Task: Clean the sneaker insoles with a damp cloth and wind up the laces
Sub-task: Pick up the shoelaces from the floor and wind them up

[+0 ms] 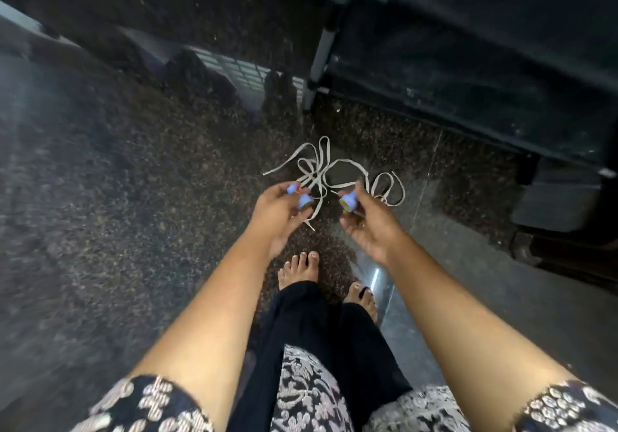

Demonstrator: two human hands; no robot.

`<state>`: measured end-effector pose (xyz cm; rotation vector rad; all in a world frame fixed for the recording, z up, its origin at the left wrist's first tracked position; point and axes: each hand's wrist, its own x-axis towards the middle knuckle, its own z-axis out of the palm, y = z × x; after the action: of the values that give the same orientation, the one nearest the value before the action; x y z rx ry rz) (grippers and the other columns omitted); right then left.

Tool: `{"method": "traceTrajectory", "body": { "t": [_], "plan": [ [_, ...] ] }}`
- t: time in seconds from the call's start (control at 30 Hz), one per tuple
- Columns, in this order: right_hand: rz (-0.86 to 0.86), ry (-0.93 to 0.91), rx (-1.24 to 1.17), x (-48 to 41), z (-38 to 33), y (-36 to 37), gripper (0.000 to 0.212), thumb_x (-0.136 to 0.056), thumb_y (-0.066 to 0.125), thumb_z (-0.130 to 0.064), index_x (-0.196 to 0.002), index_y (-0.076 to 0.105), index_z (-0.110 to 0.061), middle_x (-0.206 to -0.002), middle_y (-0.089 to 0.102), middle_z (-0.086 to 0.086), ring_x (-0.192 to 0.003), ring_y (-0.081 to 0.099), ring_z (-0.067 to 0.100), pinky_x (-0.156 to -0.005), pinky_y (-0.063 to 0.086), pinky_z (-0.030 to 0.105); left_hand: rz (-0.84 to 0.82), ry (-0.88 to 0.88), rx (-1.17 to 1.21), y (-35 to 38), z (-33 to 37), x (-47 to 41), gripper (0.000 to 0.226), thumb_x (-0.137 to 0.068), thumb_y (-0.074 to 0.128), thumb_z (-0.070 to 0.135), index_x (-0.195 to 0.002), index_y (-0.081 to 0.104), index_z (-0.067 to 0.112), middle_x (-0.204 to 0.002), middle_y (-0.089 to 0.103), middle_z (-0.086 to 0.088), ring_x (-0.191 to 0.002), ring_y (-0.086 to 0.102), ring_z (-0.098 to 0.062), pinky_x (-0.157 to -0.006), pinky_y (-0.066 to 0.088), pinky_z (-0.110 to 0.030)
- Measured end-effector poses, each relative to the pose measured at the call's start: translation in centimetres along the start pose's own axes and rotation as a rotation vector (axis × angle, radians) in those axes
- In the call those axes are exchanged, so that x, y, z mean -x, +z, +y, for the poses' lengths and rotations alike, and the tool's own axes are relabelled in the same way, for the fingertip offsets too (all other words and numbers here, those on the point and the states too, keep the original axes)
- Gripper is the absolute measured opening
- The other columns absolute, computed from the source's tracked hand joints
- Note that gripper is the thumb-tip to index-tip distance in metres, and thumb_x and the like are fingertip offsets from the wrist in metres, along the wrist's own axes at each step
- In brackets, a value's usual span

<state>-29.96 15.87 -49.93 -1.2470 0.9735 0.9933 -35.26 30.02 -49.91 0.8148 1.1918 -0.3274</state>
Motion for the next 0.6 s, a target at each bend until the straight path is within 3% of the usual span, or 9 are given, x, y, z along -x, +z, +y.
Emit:
{"method": "traceTrajectory", "body": {
  "t": [0.1, 0.23, 0.37, 0.47, 0.6],
  "plan": [
    [-0.027, 0.098, -0.161, 5.8, -2.5, 0.9, 0.040, -0.094, 0.047, -0.048, -0.074, 0.058, -0.015, -0.053, 0.057, -0.006, -0.047, 0.050, 0.006, -0.049, 0.047, 0.018, -0.061, -0.080, 0.202, 1.6, 3.5, 5.6, 0.014, -0.098, 0.041, 0.008, -0.096, 0.055, 0.011, -0.088, 0.065, -0.006, -0.076, 0.067, -0.017, -0.078, 0.053, -0.037],
    [-0.154, 0.158, -0.259, 14.3, -7.5, 1.2, 0.046, -0.096, 0.044, -0.049, -0.069, 0.054, -0.013, -0.054, 0.048, -0.002, -0.042, 0.044, 0.008, -0.039, 0.039, 0.015, -0.085, -0.124, 0.320, 4.8, 7.3, 13.3, 0.016, -0.099, 0.038, 0.010, -0.096, 0.054, 0.009, -0.088, 0.063, -0.013, -0.080, 0.067, -0.026, -0.084, 0.052, -0.041],
    [-0.221, 0.048, -0.289, 22.2, -12.4, 0.5, 0.042, -0.098, 0.041, -0.044, -0.082, 0.055, -0.008, -0.055, 0.050, 0.004, -0.038, 0.042, 0.009, -0.035, 0.034, 0.015, -0.115, -0.130, 0.349, 9.4, 10.2, 21.1, 0.010, -0.096, 0.045, 0.009, -0.098, 0.055, 0.007, -0.090, 0.064, -0.017, -0.074, 0.070, -0.027, -0.072, 0.058, -0.037],
    [-0.238, -0.043, -0.387, 27.2, -15.2, -0.7, 0.036, -0.098, 0.043, -0.040, -0.089, 0.056, -0.008, -0.058, 0.052, 0.005, -0.041, 0.043, 0.009, -0.036, 0.037, 0.016, -0.154, -0.152, 0.343, 12.8, 11.7, 26.1, 0.008, -0.095, 0.048, 0.007, -0.096, 0.055, 0.005, -0.101, 0.064, -0.019, -0.082, 0.070, -0.027, -0.074, 0.059, -0.036],
    [-0.221, -0.167, -0.467, 32.6, -17.0, -3.0, 0.030, -0.097, 0.047, -0.035, -0.089, 0.059, -0.009, -0.062, 0.060, 0.008, -0.045, 0.054, 0.010, -0.042, 0.046, 0.017, -0.240, -0.119, 0.302, 16.3, 12.8, 30.7, 0.010, -0.096, 0.047, 0.012, -0.094, 0.055, 0.006, -0.096, 0.067, -0.017, -0.081, 0.071, -0.026, -0.079, 0.058, -0.037]
  ]
}}
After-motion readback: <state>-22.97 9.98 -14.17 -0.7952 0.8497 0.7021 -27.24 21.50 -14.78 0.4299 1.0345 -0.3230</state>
